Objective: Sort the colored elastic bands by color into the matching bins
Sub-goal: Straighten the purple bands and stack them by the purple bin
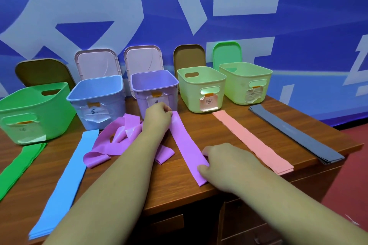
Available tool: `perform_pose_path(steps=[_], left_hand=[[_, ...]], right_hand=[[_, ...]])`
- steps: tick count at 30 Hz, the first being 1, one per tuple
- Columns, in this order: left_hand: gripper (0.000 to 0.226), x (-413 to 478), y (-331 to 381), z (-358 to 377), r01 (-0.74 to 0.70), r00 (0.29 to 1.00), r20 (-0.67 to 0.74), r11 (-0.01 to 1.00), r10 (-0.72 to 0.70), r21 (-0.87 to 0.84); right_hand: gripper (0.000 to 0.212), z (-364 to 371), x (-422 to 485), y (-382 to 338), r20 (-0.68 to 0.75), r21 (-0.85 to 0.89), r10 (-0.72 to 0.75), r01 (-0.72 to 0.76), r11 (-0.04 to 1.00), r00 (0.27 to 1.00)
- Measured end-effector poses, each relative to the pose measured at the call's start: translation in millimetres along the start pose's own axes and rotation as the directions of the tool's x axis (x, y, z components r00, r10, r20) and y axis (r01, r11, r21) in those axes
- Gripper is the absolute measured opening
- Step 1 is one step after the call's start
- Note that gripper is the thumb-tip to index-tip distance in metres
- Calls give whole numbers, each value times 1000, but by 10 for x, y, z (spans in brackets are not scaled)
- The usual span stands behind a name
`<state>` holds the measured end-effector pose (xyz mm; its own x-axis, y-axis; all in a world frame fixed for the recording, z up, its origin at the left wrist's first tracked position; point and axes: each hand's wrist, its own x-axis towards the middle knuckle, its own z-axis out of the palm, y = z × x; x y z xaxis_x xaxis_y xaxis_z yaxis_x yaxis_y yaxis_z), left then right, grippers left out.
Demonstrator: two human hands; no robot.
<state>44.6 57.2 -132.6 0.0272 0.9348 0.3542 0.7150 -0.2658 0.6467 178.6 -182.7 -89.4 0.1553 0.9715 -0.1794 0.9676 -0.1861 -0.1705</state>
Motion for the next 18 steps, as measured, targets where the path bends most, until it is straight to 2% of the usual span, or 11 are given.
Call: perform_pose_path(steps=[4,9,15,18], left_hand=[[19,12,-13,40,21,1000,15,999,-22,49],[19,9,-7,65,21,1000,15,993,-23,114],[17,-17,13,55,-9,999,45,983,1,182],[29,-24,-5,18,-18,999,40,985,11,172]], right_hand=[[50,46,13,-19,-10,-24,-4,3,1000,1000],[79,151,20,-115,-76,18,-13,14,1000,997],[68,265,59,-200,-128,25,-19,22,999,992],[65,273,65,-215,-129,26,-16,19,999,991]])
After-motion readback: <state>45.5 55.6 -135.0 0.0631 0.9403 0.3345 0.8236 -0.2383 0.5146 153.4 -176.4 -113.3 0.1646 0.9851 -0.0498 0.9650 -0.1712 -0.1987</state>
